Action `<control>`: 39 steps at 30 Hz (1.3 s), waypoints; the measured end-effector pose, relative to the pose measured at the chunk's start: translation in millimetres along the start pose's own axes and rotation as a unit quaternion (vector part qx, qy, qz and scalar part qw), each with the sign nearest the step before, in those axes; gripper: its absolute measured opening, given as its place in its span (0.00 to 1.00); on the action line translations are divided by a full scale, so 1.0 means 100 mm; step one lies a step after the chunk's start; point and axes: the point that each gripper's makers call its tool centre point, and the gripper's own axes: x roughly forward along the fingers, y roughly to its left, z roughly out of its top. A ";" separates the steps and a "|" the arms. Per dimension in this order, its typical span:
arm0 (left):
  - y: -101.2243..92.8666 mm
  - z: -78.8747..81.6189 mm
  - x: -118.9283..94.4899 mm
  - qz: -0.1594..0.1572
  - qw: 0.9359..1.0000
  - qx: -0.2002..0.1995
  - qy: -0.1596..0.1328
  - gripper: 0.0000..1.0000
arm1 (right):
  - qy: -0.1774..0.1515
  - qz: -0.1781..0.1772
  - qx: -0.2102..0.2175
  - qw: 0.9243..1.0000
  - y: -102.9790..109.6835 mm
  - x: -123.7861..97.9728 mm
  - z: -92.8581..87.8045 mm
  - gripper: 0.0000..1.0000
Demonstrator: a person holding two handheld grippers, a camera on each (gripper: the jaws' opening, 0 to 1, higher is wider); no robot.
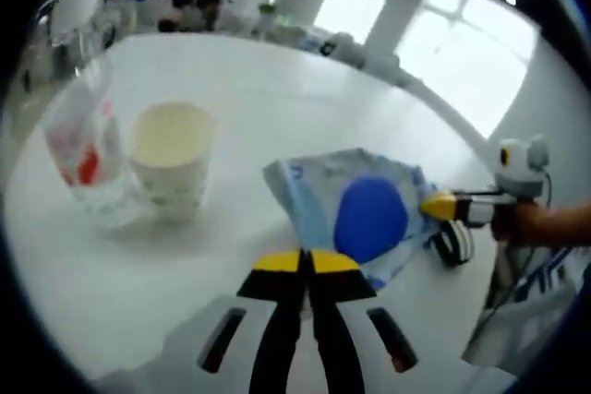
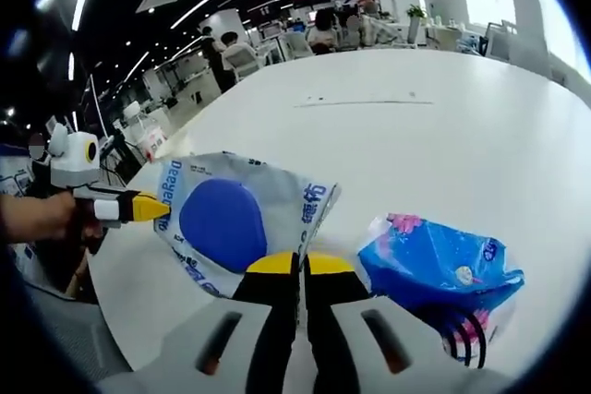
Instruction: Arrange the tabletop items into an orderly group along one side of the table until the central work area is clear of visible clutter.
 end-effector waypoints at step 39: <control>0.35 -0.09 0.29 0.054 0.995 -0.073 -0.041 0.11 | -0.009 -0.034 0.103 0.994 -0.23 0.48 0.10 0.00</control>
